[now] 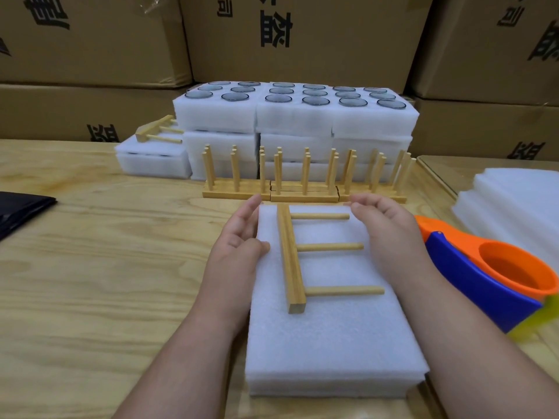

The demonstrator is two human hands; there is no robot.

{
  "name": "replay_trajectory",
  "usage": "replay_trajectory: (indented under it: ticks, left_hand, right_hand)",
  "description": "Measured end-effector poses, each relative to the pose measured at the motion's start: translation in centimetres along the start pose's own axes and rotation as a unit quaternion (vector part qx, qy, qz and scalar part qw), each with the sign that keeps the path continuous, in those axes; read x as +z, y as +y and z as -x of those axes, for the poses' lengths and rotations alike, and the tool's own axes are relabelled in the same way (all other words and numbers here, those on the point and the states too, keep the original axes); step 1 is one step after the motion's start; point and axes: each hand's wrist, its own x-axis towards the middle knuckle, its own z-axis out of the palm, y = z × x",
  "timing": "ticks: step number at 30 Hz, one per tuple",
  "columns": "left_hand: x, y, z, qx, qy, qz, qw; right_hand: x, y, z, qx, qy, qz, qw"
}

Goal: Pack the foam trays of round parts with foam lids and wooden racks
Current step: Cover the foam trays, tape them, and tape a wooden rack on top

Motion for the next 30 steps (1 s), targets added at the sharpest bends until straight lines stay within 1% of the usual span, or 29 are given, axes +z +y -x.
replay_trajectory:
  ticks: [3, 8, 11, 15, 17, 19, 21, 22, 25, 26, 27, 29, 30]
  left_hand:
    - [0.0, -0.1, -0.1, -0.006, 0.004, 0.002, 1.000]
    - [0.0, -0.2, -0.4, -0.031, 0.020, 0.012, 0.999]
    - [0.1, -0.2, -0.5, -0.022, 0.036, 0.009, 0.999]
    - [0.1, -0.3, -0.6, -0.016, 0.042, 0.010, 0.999]
    - [0.0, -0.4, -0.7, -0.016, 0.044, 0.015, 0.999]
    - [-0.1, -0.6, -0.6, -0.015, 0.042, 0.019, 0.999]
    - [-0.2, -0.7, -0.5, -0.010, 0.037, 0.014, 0.999]
    - [-0.2, -0.7, -0.5, -0.009, 0.036, 0.013, 0.999]
    - [0.0, -0.6, -0.7, -0.007, 0.033, 0.013, 0.999]
    - [0.1, -0.6, -0.6, -0.006, 0.033, 0.016, 0.999]
    - [0.1, -0.6, -0.5, -0.003, 0.032, 0.018, 0.999]
    - [0.1, -0.6, -0.3, 0.012, 0.037, 0.018, 0.999]
    - [0.1, -0.5, -0.2, 0.016, 0.041, 0.021, 0.999]
  right_hand:
    - [-0.1, 0.1, -0.2, -0.001, 0.018, -0.023, 1.000]
    - [-0.3, 0.7, -0.5, 0.027, 0.014, 0.002, 1.000]
    - [-0.5, 0.8, -0.5, 0.026, 0.008, 0.012, 1.000]
    - [-0.8, 0.9, -0.2, 0.053, -0.001, -0.021, 0.998]
    - [-0.8, 0.7, 0.0, 0.056, 0.007, -0.027, 0.998]
    - [-0.8, 0.3, 0.0, 0.029, 0.021, -0.003, 0.999]
    - [-1.0, 0.1, -0.1, -0.012, 0.016, 0.045, 0.999]
    - [-1.1, 0.0, 0.0, -0.022, 0.001, 0.065, 0.998]
    - [-1.1, 0.0, 0.5, -0.010, -0.057, 0.115, 0.992]
    - [-1.2, -0.2, 0.7, -0.019, -0.053, 0.126, 0.990]
    - [-1.7, -0.6, 0.9, -0.043, -0.032, 0.135, 0.989]
    - [-3.3, -1.9, 1.4, -0.112, 0.040, 0.152, 0.981]
    - [-4.5, -2.7, 1.5, -0.138, 0.085, 0.175, 0.971]
